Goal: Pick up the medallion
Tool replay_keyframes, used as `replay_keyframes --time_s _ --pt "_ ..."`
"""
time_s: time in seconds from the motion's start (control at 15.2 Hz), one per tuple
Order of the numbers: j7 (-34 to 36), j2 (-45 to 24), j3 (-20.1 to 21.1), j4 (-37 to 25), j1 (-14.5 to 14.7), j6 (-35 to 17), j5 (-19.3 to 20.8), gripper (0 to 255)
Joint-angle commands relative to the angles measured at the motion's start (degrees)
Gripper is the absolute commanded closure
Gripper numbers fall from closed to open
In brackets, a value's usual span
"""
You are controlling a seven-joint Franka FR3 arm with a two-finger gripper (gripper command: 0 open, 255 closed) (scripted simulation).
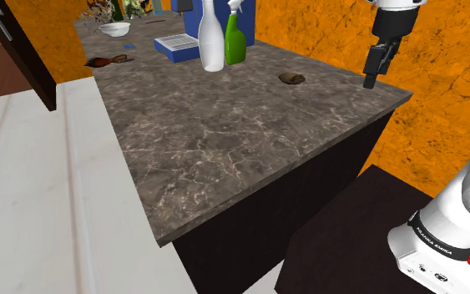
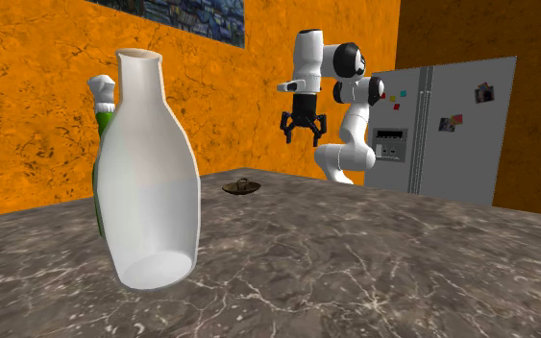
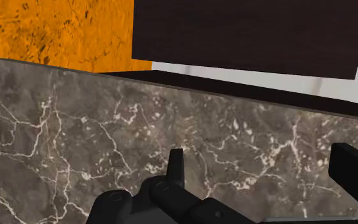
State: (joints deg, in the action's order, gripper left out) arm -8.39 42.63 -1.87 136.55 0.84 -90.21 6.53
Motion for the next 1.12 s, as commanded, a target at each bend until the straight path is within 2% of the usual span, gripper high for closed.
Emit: replay_keyframes --time_s 0.0,0.53,1.06 --pt "0.00 0.00 0.00 0.00 0.00 0.00 0.00 0" --pt "-15.94 -16.35 -6.94 -9.98 2.83 -8.77 1.12 0" --pt "-32.21 -33.86 -11.24 -24.85 5.45 -12.91 -2.99 0"
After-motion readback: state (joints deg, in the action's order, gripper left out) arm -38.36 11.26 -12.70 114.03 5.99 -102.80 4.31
